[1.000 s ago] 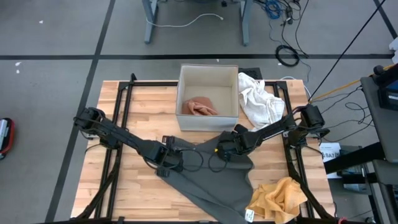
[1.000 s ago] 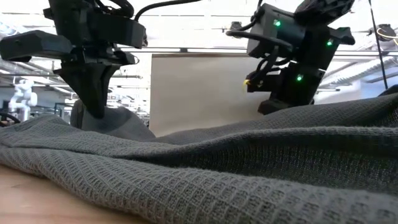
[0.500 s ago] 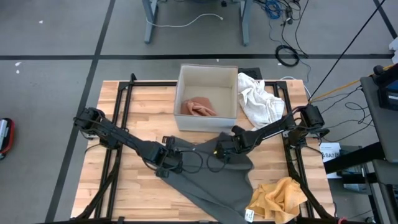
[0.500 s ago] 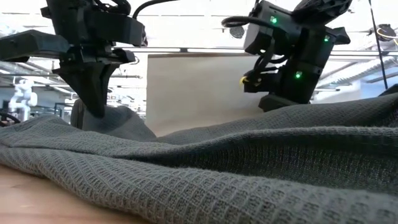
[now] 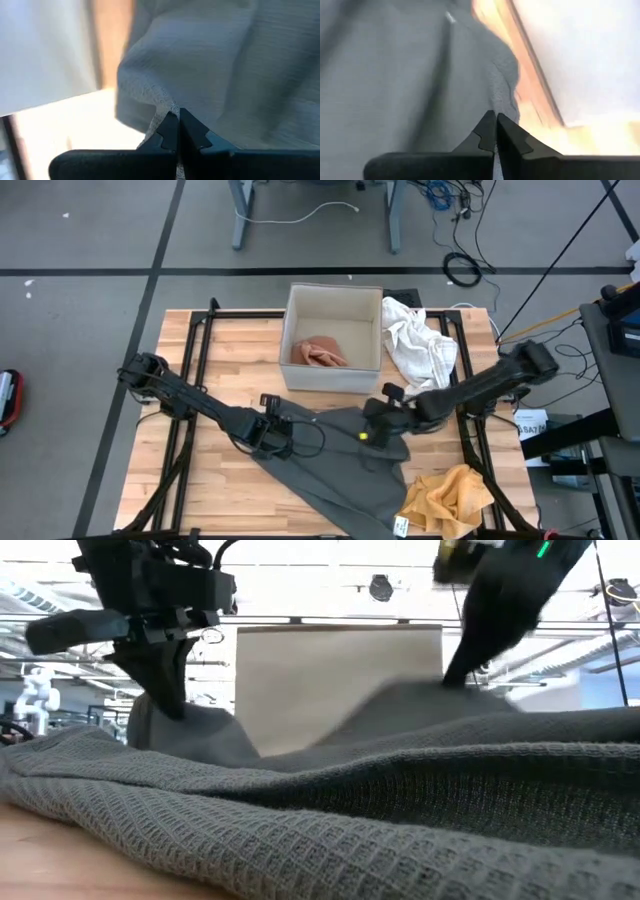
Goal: Fold towel
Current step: Fold the gray towel
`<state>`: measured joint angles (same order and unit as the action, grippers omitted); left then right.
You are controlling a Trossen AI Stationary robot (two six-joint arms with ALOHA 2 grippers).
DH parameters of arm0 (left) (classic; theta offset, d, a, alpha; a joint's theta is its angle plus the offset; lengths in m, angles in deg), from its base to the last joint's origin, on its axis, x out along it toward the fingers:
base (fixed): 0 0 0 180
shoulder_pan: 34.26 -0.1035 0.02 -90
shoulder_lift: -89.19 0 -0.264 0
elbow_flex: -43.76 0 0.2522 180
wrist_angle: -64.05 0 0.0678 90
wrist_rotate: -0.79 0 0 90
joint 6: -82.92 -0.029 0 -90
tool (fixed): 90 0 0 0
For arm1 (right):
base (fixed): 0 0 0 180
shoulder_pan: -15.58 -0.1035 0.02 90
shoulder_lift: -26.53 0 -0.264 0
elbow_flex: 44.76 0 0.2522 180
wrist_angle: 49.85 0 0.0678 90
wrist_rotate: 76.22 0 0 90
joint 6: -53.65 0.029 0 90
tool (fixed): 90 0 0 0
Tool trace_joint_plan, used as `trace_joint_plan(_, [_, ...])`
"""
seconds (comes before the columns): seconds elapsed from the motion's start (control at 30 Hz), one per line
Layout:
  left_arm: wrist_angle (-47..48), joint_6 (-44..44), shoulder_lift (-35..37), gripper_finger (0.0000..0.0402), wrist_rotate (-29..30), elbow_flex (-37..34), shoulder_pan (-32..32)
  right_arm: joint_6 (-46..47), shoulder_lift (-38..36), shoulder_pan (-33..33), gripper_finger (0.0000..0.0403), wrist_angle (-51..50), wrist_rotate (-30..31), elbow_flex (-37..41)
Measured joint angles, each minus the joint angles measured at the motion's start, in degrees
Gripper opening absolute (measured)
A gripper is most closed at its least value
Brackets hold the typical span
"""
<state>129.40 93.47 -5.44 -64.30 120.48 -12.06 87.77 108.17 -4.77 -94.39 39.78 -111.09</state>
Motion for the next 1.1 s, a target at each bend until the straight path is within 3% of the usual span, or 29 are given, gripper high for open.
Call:
trace_joint_plan(0.1, [0.5, 0.3, 1.7, 0.0, 5.5, 0.0, 0.0, -2.4, -5.9, -2.5, 0.0, -1.6, 4.4, 0.0])
trace_joint_plan(0.4, [0.5, 2.9, 10.9, 0.0, 30.2, 0.0, -0.4, -9.3, -20.0, -7.4, 0.0, -3.7, 19.8, 0.0])
trace_joint_plan(0.5, [0.2, 2.2, 12.9, 0.0, 34.6, 0.0, -1.2, -13.6, -22.4, -9.3, 0.0, -2.4, 22.5, -0.1])
trace_joint_plan(0.7, [0.2, -2.6, 13.0, 0.0, 34.7, 0.0, -5.2, -26.5, -23.7, -13.4, 0.0, 4.0, 23.6, -0.1])
trace_joint_plan(0.8, [0.2, -5.0, 11.8, 0.0, 34.0, 0.0, -6.7, -28.3, -23.7, -15.2, 0.0, 3.1, 23.1, -0.1])
trace_joint_plan(0.97, [0.6, -8.1, 10.1, 0.0, 29.8, 0.0, -7.2, -19.5, -23.2, -17.5, 0.0, -9.5, 17.7, -0.1])
trace_joint_plan(1.1, [1.7, -8.3, 8.5, 0.0001, 23.3, 0.0, -7.2, -12.2, -20.1, -19.4, 0.0, -16.0, 13.5, -0.1])
